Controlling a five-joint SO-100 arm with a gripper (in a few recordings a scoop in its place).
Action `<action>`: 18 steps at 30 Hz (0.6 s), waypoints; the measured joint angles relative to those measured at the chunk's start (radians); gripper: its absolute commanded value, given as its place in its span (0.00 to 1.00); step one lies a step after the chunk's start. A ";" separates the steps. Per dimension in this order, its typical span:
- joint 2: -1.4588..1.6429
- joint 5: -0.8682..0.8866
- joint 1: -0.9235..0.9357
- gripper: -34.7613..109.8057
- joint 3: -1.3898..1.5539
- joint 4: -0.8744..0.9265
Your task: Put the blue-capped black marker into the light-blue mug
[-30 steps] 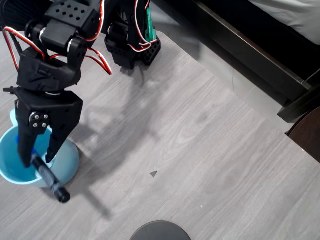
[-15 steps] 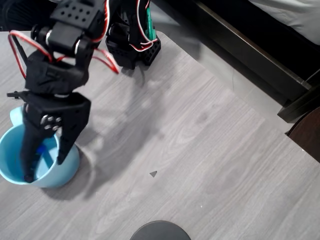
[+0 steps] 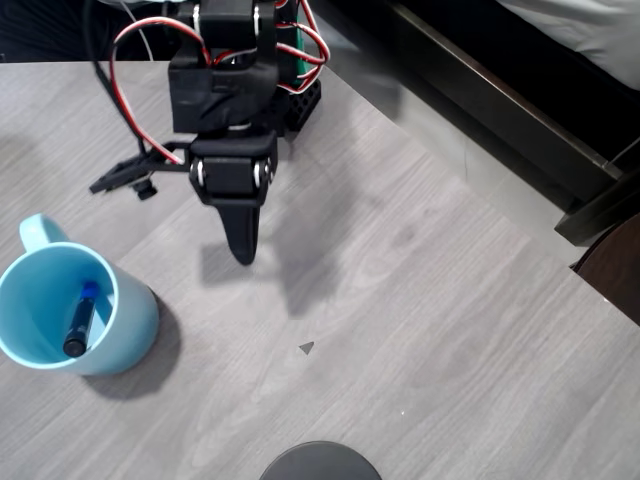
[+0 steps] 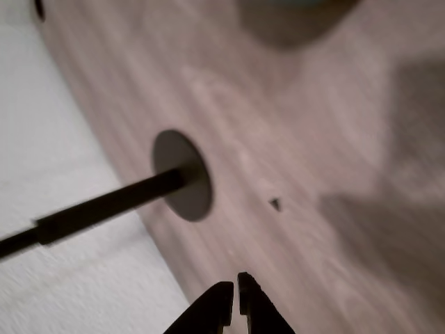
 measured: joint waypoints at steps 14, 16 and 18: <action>0.379 -0.048 0.005 0.24 0.413 0.015; 0.448 -0.058 0.008 0.24 0.466 0.023; 0.526 -0.066 0.003 0.24 0.522 0.044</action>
